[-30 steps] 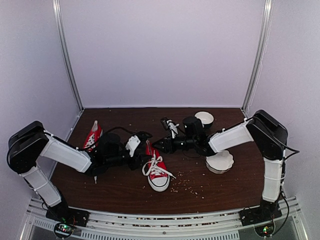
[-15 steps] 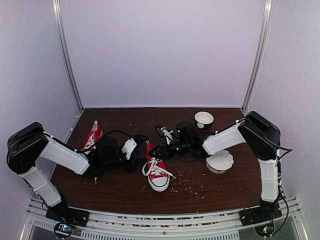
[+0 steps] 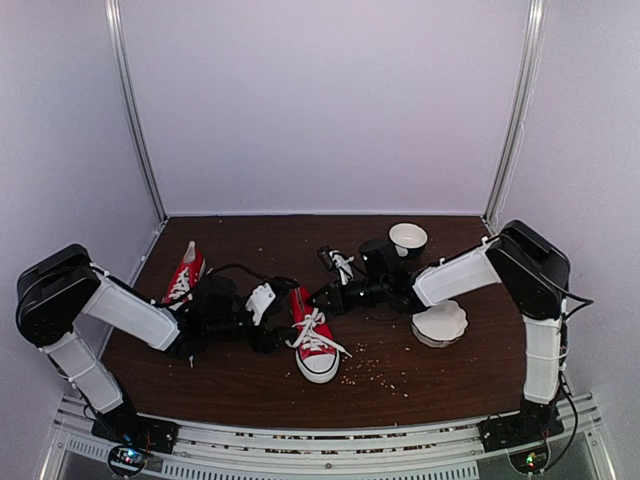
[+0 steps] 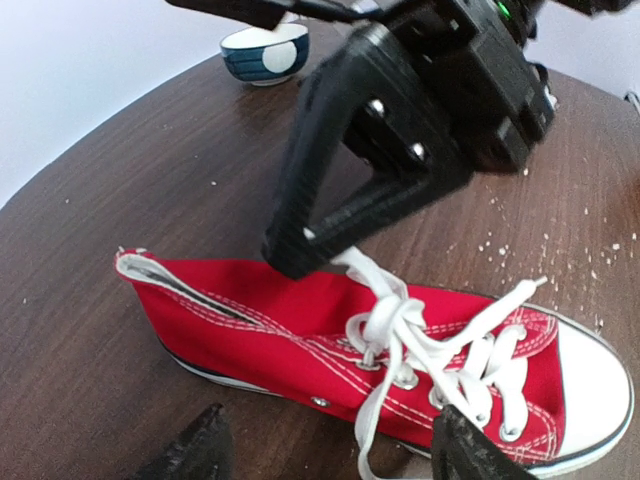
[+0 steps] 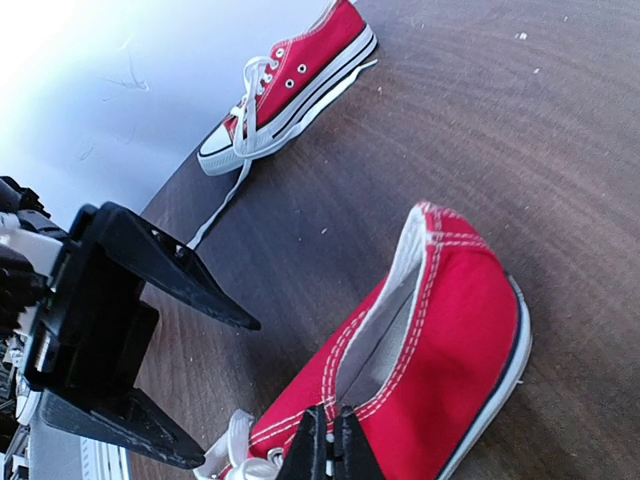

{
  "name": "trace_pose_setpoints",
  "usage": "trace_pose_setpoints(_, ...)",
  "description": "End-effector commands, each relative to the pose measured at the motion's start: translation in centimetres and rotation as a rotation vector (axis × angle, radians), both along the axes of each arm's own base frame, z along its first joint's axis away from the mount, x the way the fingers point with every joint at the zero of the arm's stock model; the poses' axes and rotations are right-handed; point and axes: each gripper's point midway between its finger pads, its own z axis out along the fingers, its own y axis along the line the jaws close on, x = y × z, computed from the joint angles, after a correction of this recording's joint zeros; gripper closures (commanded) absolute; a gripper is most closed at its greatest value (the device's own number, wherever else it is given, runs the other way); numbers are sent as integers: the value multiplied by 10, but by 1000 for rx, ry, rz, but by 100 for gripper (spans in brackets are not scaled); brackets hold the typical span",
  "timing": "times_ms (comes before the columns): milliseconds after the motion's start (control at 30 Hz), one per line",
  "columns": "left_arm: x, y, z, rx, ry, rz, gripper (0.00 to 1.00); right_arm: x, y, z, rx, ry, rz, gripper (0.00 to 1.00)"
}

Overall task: Tie the shoes
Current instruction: Pull the crossed shoelace from the shoe.

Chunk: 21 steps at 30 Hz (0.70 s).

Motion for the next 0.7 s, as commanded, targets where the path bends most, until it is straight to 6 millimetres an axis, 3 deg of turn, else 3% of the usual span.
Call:
trace_pose_setpoints(0, -6, -1, -5, 19, -33, -65, 19, 12, -14, 25, -10, -82, -49, 100)
trace_pose_setpoints(67, -5, -1, -6, 28, -39, -66, 13, 16, -20, 25, -21, -89, -67, 100)
trace_pose_setpoints(233, -6, -5, -7, 31, -51, -89, 12, 28, -34, 24, -54, -107, -117, 100)
trace_pose_setpoints(433, -6, -8, -14, 44, -30, -105, 20, 47, -53, 20, -79, -112, -186, 100)
trace_pose_setpoints(667, -6, -10, -11, 33, -31, -112, 31, 61, -56, 22, -84, -123, -215, 100)
